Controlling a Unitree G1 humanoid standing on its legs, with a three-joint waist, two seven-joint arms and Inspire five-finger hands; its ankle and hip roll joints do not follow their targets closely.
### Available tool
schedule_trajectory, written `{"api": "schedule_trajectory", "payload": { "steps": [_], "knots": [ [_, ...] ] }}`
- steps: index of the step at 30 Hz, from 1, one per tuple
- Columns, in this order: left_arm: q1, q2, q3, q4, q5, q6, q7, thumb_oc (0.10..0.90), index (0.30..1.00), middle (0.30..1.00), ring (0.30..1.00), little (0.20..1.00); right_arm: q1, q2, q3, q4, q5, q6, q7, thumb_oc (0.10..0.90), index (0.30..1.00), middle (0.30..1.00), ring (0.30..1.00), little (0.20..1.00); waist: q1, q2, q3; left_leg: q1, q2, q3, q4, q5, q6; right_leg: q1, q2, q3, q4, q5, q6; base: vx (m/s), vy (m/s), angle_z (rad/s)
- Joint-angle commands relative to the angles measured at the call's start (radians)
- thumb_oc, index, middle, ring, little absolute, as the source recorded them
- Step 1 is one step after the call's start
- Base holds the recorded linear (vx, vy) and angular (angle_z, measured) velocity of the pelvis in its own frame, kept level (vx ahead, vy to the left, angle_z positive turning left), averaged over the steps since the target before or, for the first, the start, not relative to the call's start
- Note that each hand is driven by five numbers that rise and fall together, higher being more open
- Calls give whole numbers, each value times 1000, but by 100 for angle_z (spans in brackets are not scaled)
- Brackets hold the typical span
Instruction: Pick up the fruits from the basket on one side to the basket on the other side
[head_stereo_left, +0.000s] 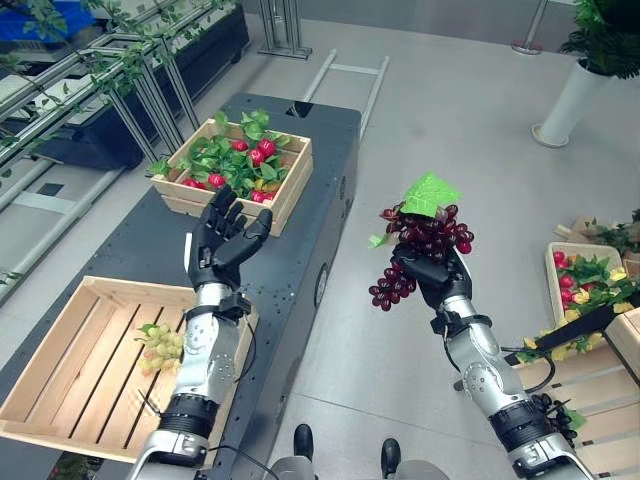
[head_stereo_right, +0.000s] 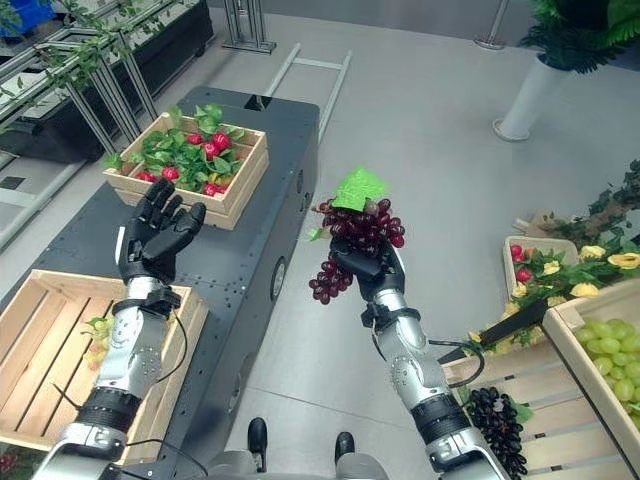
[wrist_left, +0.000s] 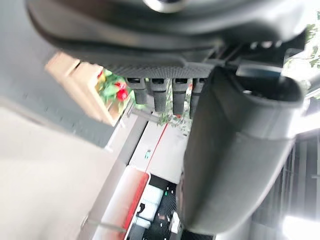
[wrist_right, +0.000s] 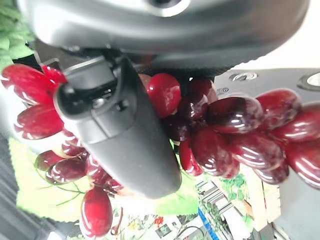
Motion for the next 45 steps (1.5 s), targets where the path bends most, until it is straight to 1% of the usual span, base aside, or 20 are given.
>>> {"api": "schedule_trajectory", "payload": {
  "steps": [1, 2, 3, 5, 7, 9, 13, 14, 15, 18, 20, 22, 24, 27, 32, 36, 40, 42, 43, 45],
  "knots": [
    [-84, 36, -20, -19, 145, -68, 8, 800, 900, 900, 900, 900, -85, 15, -42, -26, 27, -85, 51, 400, 300, 300, 300, 300, 0, -37, -125, -34, -85, 17, 330, -286, 25, -2, -21, -17, 58, -59, -83, -271, 111, 0],
    [-78, 39, -23, -15, 158, -78, 12, 800, 900, 900, 900, 900, -88, 14, -39, -12, 32, -75, 63, 400, 300, 300, 300, 300, 2, -37, -113, -47, -96, -11, 398, -314, 32, -10, -25, 1, 71, -57, -85, -234, 214, -8],
    [-56, 41, -22, -14, 178, -96, 19, 800, 900, 900, 900, 900, -78, 14, -30, 11, 36, -65, 90, 400, 300, 300, 300, 300, 2, -23, -98, -51, -106, -59, 410, -309, 35, -28, -15, 38, 98, -55, -87, -209, 272, -37],
    [-38, 50, -34, -23, 209, -108, 48, 800, 900, 900, 900, 900, -59, 29, -8, 29, 24, -63, 107, 400, 300, 300, 300, 300, -1, 3, -89, 0, -130, -147, 256, -283, 55, -53, 6, 102, 118, -51, -78, -177, 298, -77],
    [-40, 72, -70, -33, 234, -95, 36, 800, 900, 900, 900, 900, -7, 49, 9, 34, 15, -76, 71, 400, 300, 300, 300, 300, -14, 22, -84, 25, -142, -161, 132, -228, 65, -92, 16, 124, 110, -8, -46, -274, 267, -104],
    [-40, 86, -99, -65, 239, -78, 5, 800, 900, 900, 900, 900, 9, 57, 12, 30, 10, -75, 66, 400, 300, 300, 300, 300, -14, 25, -69, 28, -164, -195, 73, -210, 74, -142, 15, 140, 71, 45, -22, -316, 201, -45],
    [52, 84, -114, -96, 251, -68, -82, 800, 900, 900, 900, 900, 86, 67, 3, 26, -27, -38, 80, 400, 300, 300, 300, 300, -17, 38, -57, 57, -170, -166, 10, -209, 87, -173, 14, 127, 20, 85, -3, -160, 162, -49],
    [89, 78, -113, -97, 268, -86, -78, 800, 900, 900, 900, 900, 110, 72, 4, 28, -34, -29, 100, 400, 300, 300, 300, 300, -14, 41, -58, 62, -166, -139, 1, -209, 89, -181, 12, 91, 32, 81, 1, -135, 117, -49],
    [130, 78, -113, -88, 299, -87, -84, 800, 900, 900, 900, 900, 134, 82, 6, 47, -45, -16, 134, 400, 300, 300, 300, 300, -2, 48, -57, 66, -154, -87, 1, -212, 93, -196, -5, 16, 110, 59, 5, -128, 100, -75],
    [181, 83, -125, -47, 296, -95, -113, 800, 900, 900, 900, 900, 167, 87, 19, 73, -54, 1, 150, 400, 300, 300, 300, 300, 8, 61, -62, 56, -130, -48, 1, -188, 104, -205, -34, -12, 304, -4, -16, -86, 56, -106],
    [200, 76, -131, -13, 286, -91, -129, 800, 900, 900, 900, 900, 183, 95, 25, 111, -46, 3, 159, 400, 300, 300, 300, 300, 14, 59, -66, 45, -122, -36, 17, -188, 110, -191, -50, -24, 348, -31, -30, -2, -44, -38],
    [226, 67, -147, 33, 276, -91, -124, 800, 900, 900, 900, 900, 197, 105, 35, 173, -30, -4, 162, 400, 300, 300, 300, 300, 25, 42, -75, 26, -114, -26, 45, -197, 107, -132, -50, -36, 258, -71, -38, 36, -132, -40],
    [241, 46, -157, 68, 263, -83, -89, 800, 900, 900, 900, 900, 188, 118, 45, 232, -32, -1, 162, 400, 300, 300, 300, 300, 49, 23, -84, 18, -102, 25, 52, -205, 92, -72, -64, -86, 130, -48, -26, 53, -163, -53],
    [241, 23, -170, 93, 221, -58, -66, 800, 900, 900, 900, 900, 175, 118, 49, 233, -12, 31, 115, 400, 300, 300, 300, 300, 39, 15, -81, 14, -88, 42, 47, -197, 77, -69, -40, -42, 75, -30, -27, 65, -137, -77],
    [248, -10, -177, 89, 174, -72, -67, 800, 900, 900, 900, 900, 183, 114, -3, 259, 14, 2, 61, 400, 300, 300, 300, 300, 17, 9, -50, -33, -67, 71, 172, -228, 69, -103, -41, -28, 154, -64, -46, 66, -97, -18],
    [232, -9, -191, 66, 153, -90, -80, 800, 900, 900, 900, 900, 161, 95, -38, 262, 47, -67, 24, 400, 300, 300, 300, 300, 6, 15, 6, -98, -51, 80, 282, -261, 63, -153, -52, -33, 222, -83, -61, -46, -85, -1],
    [178, -11, -235, 45, 158, -100, -42, 800, 900, 900, 900, 900, 84, 64, -62, 243, 86, -135, -10, 400, 300, 300, 300, 300, -8, 33, 95, -217, -38, 105, 449, -314, 62, -284, -74, -57, 401, -142, -77, -153, -44, -1],
    [169, -12, -244, 44, 158, -106, -27, 800, 900, 900, 900, 900, 73, 59, -67, 239, 91, -142, -13, 400, 300, 300, 300, 300, -9, 35, 111, -248, -33, 103, 493, -327, 58, -312, -77, -60, 438, -153, -84, -118, -29, -1],
    [147, -19, -259, 39, 149, -114, 6, 800, 900, 900, 900, 900, 46, 54, -72, 240, 92, -166, -25, 400, 300, 300, 300, 300, -13, 41, 144, -283, -29, 94, 553, -360, 54, -358, -84, -59, 517, -188, -89, -85, -29, 4],
    [127, -29, -266, 43, 135, -118, 25, 800, 900, 900, 900, 900, 20, 52, -79, 256, 95, -186, -31, 400, 300, 300, 300, 300, -10, 43, 164, -317, -32, 88, 606, -385, 58, -390, -91, -66, 577, -211, -98, -75, -51, 0]
  ]
}}
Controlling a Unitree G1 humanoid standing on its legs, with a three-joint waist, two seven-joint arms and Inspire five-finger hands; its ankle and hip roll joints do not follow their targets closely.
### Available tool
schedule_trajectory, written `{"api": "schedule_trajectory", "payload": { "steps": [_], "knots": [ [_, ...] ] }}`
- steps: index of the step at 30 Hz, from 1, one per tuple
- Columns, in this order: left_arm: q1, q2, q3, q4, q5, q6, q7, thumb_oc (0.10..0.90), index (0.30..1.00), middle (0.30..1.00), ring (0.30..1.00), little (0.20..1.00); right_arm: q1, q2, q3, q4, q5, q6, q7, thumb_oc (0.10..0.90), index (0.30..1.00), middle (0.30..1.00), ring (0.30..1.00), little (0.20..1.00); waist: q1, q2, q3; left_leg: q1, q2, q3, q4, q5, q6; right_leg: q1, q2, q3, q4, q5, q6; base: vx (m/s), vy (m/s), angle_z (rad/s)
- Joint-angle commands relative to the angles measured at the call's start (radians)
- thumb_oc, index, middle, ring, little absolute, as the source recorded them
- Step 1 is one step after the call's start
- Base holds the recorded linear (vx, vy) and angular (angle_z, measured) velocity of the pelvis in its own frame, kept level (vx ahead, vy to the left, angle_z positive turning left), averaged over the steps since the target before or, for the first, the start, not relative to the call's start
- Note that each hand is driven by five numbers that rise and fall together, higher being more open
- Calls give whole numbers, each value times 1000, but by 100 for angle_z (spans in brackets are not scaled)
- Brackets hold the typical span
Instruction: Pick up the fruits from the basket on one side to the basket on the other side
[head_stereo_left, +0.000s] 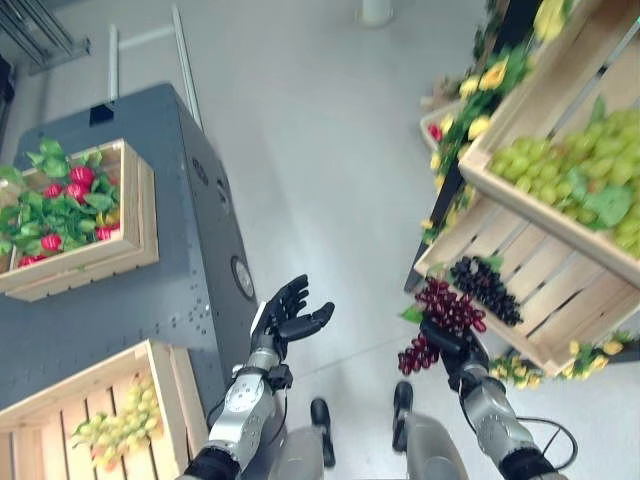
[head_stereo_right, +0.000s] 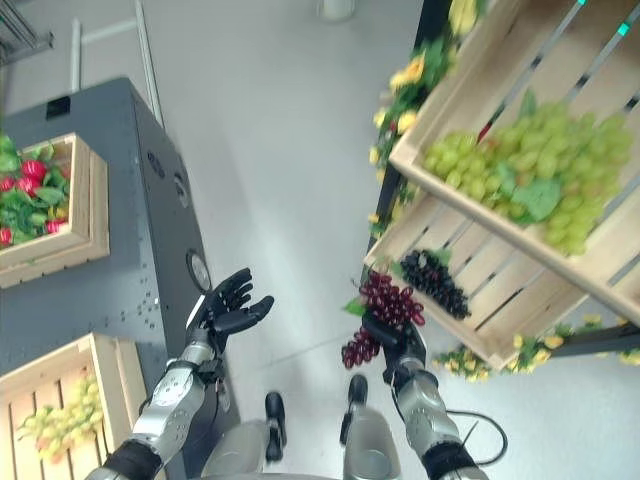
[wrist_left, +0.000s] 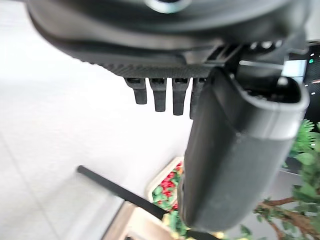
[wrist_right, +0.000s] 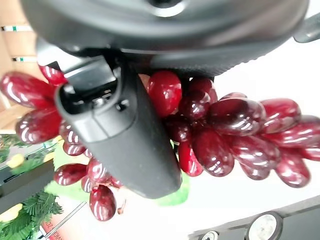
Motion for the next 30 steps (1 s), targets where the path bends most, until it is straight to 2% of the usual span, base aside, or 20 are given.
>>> {"api": "schedule_trajectory", "payload": {
  "steps": [1, 6, 7, 12, 17, 22, 24, 30],
  "knots": [
    [-25, 5, -4, -112, -13, -136, 54, 800, 900, 900, 900, 900, -72, 23, -32, -102, 43, -177, -23, 400, 300, 300, 300, 300, -8, -24, 17, -77, -49, 14, 240, -165, 73, 25, -36, -13, 212, -147, -41, -65, -56, -4],
    [-63, 12, -21, -127, -5, -151, 84, 800, 900, 900, 900, 900, -126, -1, -60, -121, 50, -206, -41, 400, 300, 300, 300, 300, -7, -27, 56, -175, -46, 4, 360, -207, 86, -65, -55, -18, 330, -176, -48, -88, -59, -4],
    [-79, 16, -24, -133, -1, -143, 96, 800, 900, 900, 900, 900, -160, -21, -87, -130, 53, -215, -54, 400, 300, 300, 300, 300, -8, -25, 76, -226, -48, -14, 416, -219, 86, -107, -56, -13, 378, -185, -53, -79, -55, 9],
    [-93, 33, -31, -149, 1, -122, 98, 800, 900, 900, 900, 900, -245, -72, -140, -133, 59, -233, -93, 400, 300, 300, 300, 300, -8, -19, 99, -279, -49, -25, 466, -225, 92, -158, -49, -8, 418, -189, -63, -42, -23, 5],
    [-81, 46, -47, -173, -7, -115, 101, 800, 900, 900, 900, 900, -349, -174, -220, -109, 29, -267, -159, 400, 300, 300, 300, 300, -7, -8, 109, -326, -48, -25, 499, -202, 93, -200, -38, -5, 439, -189, -74, -4, 29, -3],
    [-70, 76, -71, -205, -26, -102, 101, 800, 900, 900, 900, 900, -432, -312, -279, -12, -1, -259, -202, 400, 300, 300, 300, 300, 7, -6, 110, -336, -42, -21, 532, -209, 102, -206, -40, -8, 460, -194, -79, 5, 9, -1],
    [-69, 82, -78, -210, -27, -99, 102, 800, 900, 900, 900, 900, -445, -336, -281, 12, -2, -256, -206, 400, 300, 300, 300, 300, 10, -6, 110, -332, -41, -20, 537, -215, 102, -201, -39, -8, 463, -198, -77, 16, -12, 1],
    [-47, 120, -95, -232, -35, -83, 86, 800, 900, 900, 900, 900, -481, -458, -288, 91, -62, -189, -254, 400, 300, 300, 300, 300, 19, -14, 110, -323, -31, -20, 553, -215, 105, -187, -41, -20, 467, -195, -79, 46, -44, 2]
  ]
}}
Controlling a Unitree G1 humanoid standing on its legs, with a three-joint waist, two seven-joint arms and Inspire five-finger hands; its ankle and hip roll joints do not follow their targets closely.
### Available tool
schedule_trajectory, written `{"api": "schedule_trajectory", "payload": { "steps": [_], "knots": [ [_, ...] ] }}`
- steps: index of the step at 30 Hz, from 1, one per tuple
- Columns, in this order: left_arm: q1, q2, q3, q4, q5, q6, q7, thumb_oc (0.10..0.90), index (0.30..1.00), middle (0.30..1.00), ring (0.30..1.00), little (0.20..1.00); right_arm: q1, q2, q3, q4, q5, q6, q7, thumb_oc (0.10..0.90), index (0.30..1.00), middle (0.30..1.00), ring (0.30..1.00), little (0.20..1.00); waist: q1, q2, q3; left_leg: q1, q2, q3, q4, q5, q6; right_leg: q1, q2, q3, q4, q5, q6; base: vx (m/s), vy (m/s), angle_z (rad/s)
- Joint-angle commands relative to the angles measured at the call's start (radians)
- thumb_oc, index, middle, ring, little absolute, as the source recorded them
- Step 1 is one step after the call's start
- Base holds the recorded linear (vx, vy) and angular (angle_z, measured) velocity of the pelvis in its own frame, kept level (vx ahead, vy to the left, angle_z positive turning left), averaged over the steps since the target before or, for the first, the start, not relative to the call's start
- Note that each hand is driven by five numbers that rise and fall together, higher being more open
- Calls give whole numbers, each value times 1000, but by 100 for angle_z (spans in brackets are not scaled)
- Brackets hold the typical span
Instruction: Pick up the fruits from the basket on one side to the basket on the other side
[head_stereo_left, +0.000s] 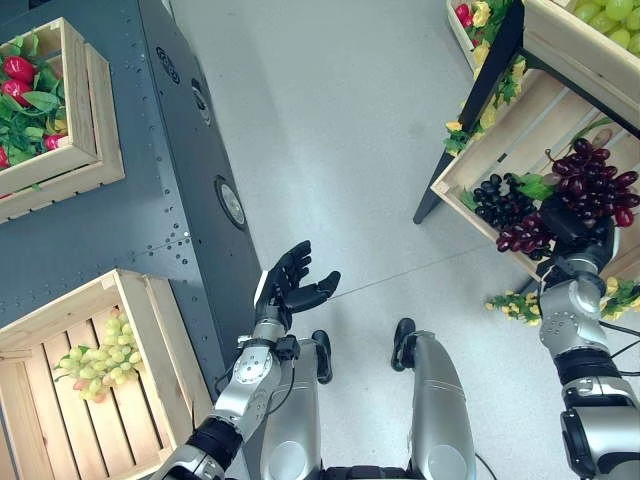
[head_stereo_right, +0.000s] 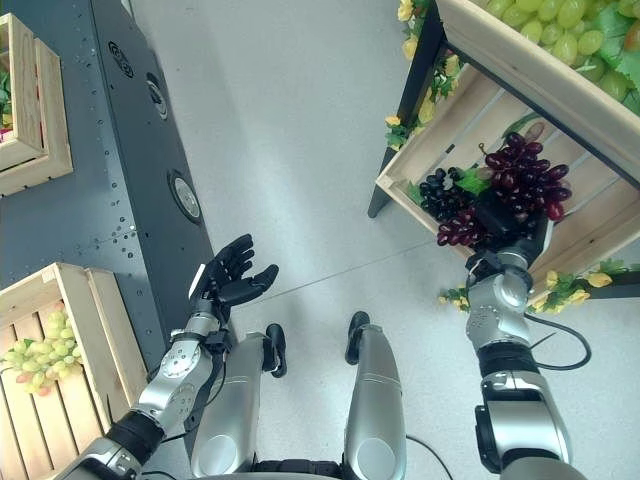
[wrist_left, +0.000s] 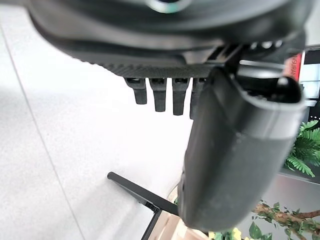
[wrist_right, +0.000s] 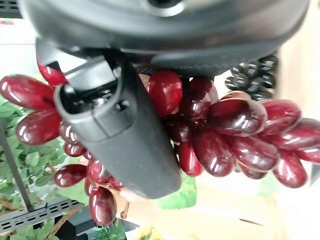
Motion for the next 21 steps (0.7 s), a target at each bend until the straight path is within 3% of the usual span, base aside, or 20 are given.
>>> {"api": "schedule_trajectory", "payload": {
  "steps": [1, 4, 6, 10, 11, 13, 17, 18, 21],
  "knots": [
    [25, 45, -17, -162, -3, -58, -17, 800, 900, 900, 900, 900, -100, -162, -50, -14, -97, -71, -62, 400, 300, 300, 300, 300, 5, -5, -8, 26, -44, 48, 74, -53, 91, 127, 14, -19, 18, -36, -40, 55, -39, 2],
    [36, 62, -24, -174, -17, -56, -19, 800, 900, 900, 900, 900, -130, -224, -38, 42, -173, 5, -96, 400, 300, 300, 300, 300, 8, -4, -8, 18, -40, 44, 89, -53, 92, 122, 16, -19, 25, -38, -43, 48, -35, 0],
    [38, 77, -37, -189, -32, -56, -16, 800, 900, 900, 900, 900, -177, -298, -1, 145, -277, 125, -112, 400, 300, 300, 300, 300, 13, -2, -8, 9, -39, 43, 90, -47, 91, 112, 19, -18, 22, -36, -46, 0, 0, 0],
    [40, 89, -53, -206, -40, -56, -8, 800, 900, 900, 900, 900, -226, -378, 62, 242, -451, 231, -123, 400, 300, 300, 300, 300, 17, 0, -8, 0, -38, 42, 83, -39, 91, 106, 25, -19, 12, -33, -48, 0, 0, 0],
    [41, 98, -60, -213, -43, -56, -5, 800, 900, 900, 900, 900, -252, -422, 105, 291, -514, 291, -94, 400, 300, 300, 300, 300, 20, -2, -8, -5, -35, 43, 81, -37, 92, 102, 26, -21, 8, -31, -48, 0, 0, 0],
    [44, 107, -66, -221, -42, -61, 2, 800, 900, 900, 900, 900, -272, -461, 152, 327, -553, 326, -74, 400, 300, 300, 300, 300, 23, -5, -8, -9, -35, 42, 75, -36, 94, 98, 29, -21, 2, -27, -47, -3, -18, 0],
    [47, 121, -67, -227, -43, -67, 5, 800, 900, 900, 900, 900, -285, -499, 180, 357, -576, 336, -88, 400, 300, 300, 300, 300, 25, -8, -8, -13, -37, 43, 60, -41, 100, 90, 29, -22, -3, -23, -41, -10, -17, 1],
    [47, 124, -66, -228, -41, -68, 8, 800, 900, 900, 900, 900, -287, -508, 178, 352, -591, 316, -127, 800, 900, 900, 900, 900, 25, -8, -8, -12, -39, 43, 52, -46, 102, 87, 29, -20, -3, -21, -38, 0, 0, 0],
    [47, 129, -58, -231, -50, -58, 3, 800, 900, 900, 900, 900, -287, -515, 176, 330, -623, 313, -144, 800, 900, 900, 900, 900, 25, -9, -8, -12, -40, 44, 57, -52, 104, 85, 25, -20, 3, -25, -36, 0, 0, 0]
  ]
}}
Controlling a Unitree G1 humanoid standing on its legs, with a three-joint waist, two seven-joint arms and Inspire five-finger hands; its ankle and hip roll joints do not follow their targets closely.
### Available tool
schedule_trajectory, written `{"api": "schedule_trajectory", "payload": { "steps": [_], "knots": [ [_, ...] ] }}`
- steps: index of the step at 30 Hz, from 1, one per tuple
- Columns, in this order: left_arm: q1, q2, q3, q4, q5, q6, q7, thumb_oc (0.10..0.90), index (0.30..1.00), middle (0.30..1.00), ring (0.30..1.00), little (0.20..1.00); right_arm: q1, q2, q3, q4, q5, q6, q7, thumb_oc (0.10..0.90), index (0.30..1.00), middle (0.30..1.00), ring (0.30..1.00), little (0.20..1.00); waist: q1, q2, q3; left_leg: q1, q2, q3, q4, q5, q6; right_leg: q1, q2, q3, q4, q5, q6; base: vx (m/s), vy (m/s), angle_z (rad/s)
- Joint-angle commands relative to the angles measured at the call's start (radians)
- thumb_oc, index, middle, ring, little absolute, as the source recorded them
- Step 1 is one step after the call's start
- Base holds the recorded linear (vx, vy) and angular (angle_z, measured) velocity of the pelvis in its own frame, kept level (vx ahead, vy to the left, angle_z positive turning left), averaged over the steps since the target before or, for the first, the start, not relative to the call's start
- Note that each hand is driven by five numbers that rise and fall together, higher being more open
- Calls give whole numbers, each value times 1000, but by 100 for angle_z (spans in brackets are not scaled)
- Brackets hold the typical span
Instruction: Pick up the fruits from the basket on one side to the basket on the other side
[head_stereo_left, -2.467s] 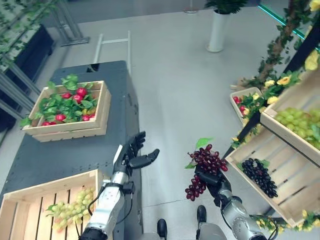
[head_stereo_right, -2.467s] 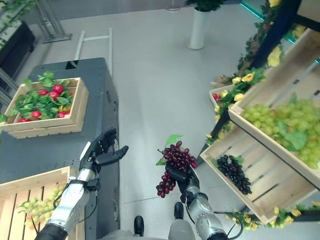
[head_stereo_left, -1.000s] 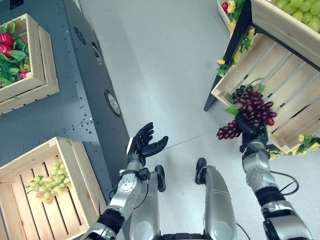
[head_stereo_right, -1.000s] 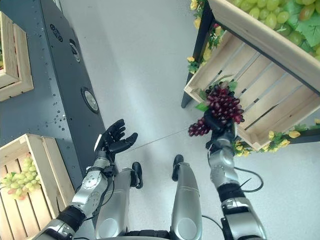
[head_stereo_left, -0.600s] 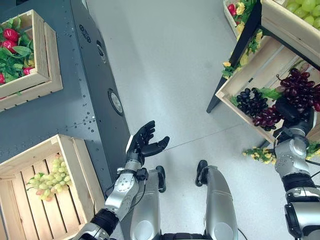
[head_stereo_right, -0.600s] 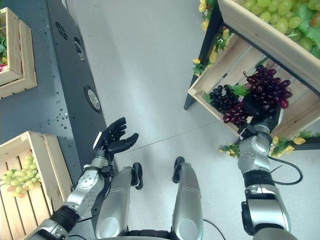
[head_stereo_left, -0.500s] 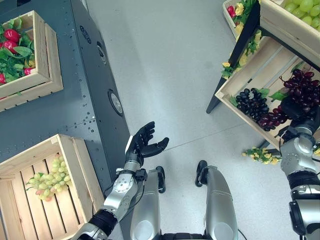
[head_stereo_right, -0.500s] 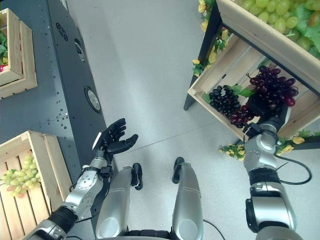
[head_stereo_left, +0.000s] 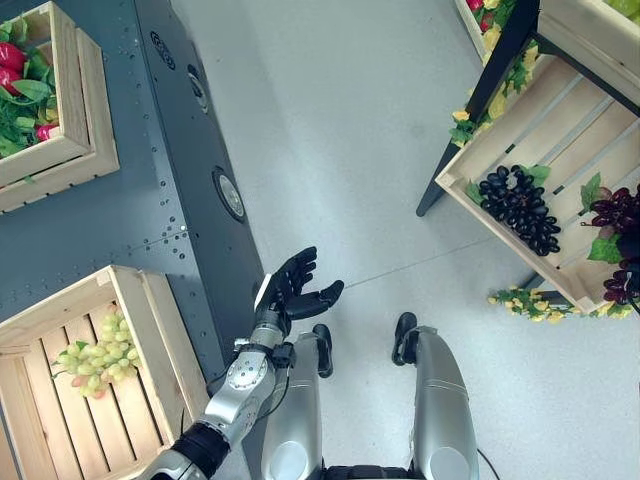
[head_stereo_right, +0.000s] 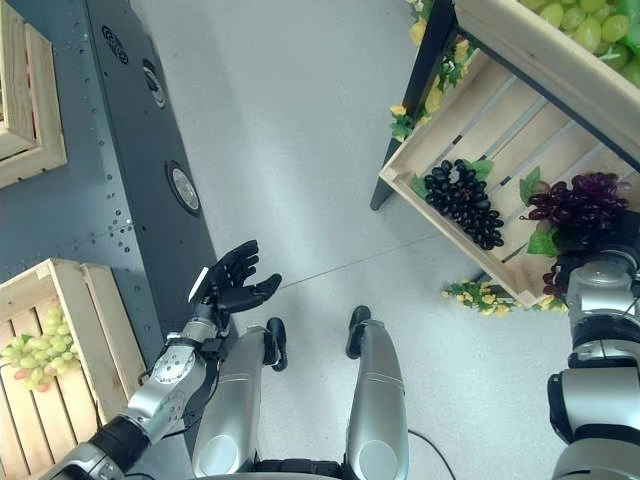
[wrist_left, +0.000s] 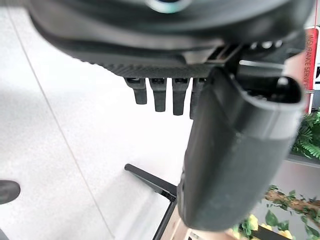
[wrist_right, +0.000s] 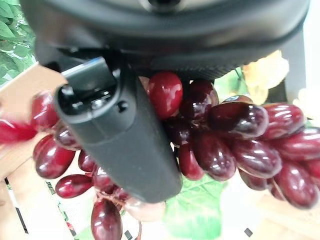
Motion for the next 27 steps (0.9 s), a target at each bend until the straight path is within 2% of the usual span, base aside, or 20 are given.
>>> {"api": "schedule_trajectory", "payload": {
  "steps": [1, 9, 14, 23, 25, 27],
  "knots": [
    [18, 48, 20, -161, -15, -59, -3, 800, 900, 900, 900, 900, -98, -167, 20, -36, -80, -70, -103, 800, 900, 900, 900, 900, 19, -20, -14, 36, -46, 56, 38, -44, 94, 121, 14, -16, 4, -27, -37, 0, 0, 0],
    [19, 52, 21, -173, -14, -49, -17, 800, 900, 900, 900, 900, -117, -160, 35, -76, -74, -93, -134, 800, 900, 900, 900, 900, 23, -17, -14, 45, -51, 61, 16, -48, 98, 124, 7, -18, -11, -20, -31, 0, 0, 0],
    [27, 47, 22, -173, -15, -50, -27, 800, 900, 900, 900, 900, -132, -149, 26, -120, -12, -161, -133, 800, 900, 900, 900, 900, 23, -16, -14, 51, -53, 63, 8, -48, 97, 128, 7, -17, -14, -22, -32, 0, 0, 0],
    [22, 33, 16, -159, -15, -67, -31, 800, 900, 900, 900, 900, -147, -127, 43, -149, -15, -170, -107, 800, 900, 900, 900, 900, 21, -15, -14, 75, -57, 71, -2, -54, 100, 142, 1, -13, -21, -21, -31, -5, 18, 1],
    [21, 31, 16, -156, -12, -70, -31, 800, 900, 900, 900, 900, -141, -117, 40, -151, -2, -183, -107, 800, 900, 900, 900, 900, 20, -16, -14, 87, -56, 74, -8, -54, 99, 153, 1, -11, -27, -20, -30, -4, 21, 0],
    [21, 29, 18, -152, -8, -75, -37, 800, 900, 900, 900, 900, -127, -95, 30, -167, 26, -230, -88, 800, 900, 900, 900, 900, 17, -17, -14, 114, -54, 81, -21, -53, 96, 178, 0, -10, -42, -20, -29, -4, 46, 1]
  ]
}}
